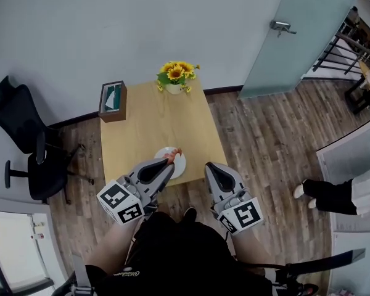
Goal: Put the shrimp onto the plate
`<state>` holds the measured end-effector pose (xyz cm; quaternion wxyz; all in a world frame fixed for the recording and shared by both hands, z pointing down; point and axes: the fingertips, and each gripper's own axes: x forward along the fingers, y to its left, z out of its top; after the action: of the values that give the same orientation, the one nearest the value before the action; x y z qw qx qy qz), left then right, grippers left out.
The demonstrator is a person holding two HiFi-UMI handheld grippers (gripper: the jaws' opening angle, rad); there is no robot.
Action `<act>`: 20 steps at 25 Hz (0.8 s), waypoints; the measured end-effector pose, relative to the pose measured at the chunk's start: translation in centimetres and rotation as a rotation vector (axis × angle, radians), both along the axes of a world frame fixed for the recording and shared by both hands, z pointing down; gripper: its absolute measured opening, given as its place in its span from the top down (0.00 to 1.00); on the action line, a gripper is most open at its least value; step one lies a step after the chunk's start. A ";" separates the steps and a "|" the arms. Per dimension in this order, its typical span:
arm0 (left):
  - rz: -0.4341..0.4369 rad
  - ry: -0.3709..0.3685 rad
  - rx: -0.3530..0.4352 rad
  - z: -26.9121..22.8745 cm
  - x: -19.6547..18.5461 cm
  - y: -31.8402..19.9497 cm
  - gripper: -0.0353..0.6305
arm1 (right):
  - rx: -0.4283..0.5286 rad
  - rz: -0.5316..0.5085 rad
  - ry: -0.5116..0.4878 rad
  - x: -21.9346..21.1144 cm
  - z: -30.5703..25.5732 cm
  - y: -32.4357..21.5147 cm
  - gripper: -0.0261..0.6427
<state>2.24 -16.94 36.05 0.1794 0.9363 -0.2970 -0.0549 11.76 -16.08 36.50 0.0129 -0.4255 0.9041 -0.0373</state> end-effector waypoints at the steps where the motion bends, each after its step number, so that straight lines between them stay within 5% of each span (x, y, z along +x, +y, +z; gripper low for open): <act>1: -0.006 0.000 -0.003 0.0 -0.1 -0.4 0.89 | -0.003 -0.003 -0.001 0.0 0.0 -0.3 0.95; 20: 0.029 0.031 0.000 0.4 -4.7 -5.7 0.89 | 0.002 0.042 0.051 -4.2 -0.2 -4.4 0.95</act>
<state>-2.50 -22.66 36.45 0.1850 0.9395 -0.2806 -0.0666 7.57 -20.45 36.27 -0.0092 -0.4450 0.8951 -0.0253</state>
